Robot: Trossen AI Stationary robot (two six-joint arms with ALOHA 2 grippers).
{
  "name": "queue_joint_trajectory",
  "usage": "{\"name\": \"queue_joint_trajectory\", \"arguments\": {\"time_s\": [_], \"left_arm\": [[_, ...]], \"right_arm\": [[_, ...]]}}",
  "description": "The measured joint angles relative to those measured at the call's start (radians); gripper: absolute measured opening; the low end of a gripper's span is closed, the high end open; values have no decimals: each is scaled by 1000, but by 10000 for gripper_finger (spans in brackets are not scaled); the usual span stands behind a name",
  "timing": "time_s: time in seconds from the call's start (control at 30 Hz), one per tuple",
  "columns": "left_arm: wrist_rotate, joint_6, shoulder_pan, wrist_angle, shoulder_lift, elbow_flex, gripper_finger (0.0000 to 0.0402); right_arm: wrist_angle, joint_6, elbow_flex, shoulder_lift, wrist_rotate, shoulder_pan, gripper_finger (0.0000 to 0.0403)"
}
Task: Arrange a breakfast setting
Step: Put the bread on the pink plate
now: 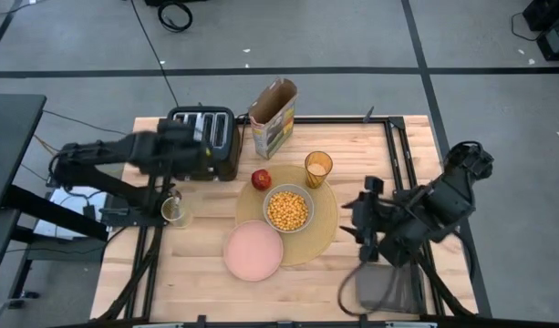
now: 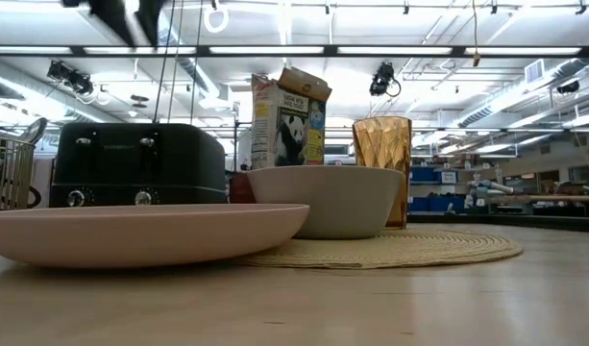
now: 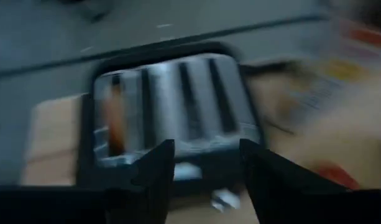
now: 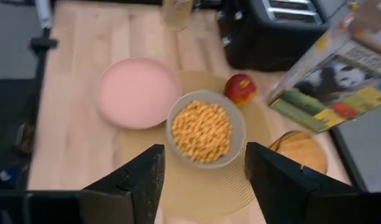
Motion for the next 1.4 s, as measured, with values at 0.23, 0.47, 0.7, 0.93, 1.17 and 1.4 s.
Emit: {"name": "queue_joint_trajectory", "arguments": {"time_s": [0.23,0.47,0.7,0.93,1.17,1.4], "left_arm": [[5,13,391,155,-62,-227,202],[83,376,676,454,-57,-377,187],[305,630,931,573,-58,-422,183],[381,630,919,566,-60,-423,183],[411,611,920,571,-47,-423,183],[404,548,958,573,-43,-423,175]], "right_arm": [[74,-88,0,0,-13,-134,237],[126,-97,0,0,-85,-227,236],[125,-93,0,0,-131,-248,237],[125,-94,0,0,-127,-250,236],[125,-96,0,0,-127,-250,235],[124,-74,0,0,-128,-240,235]]}}
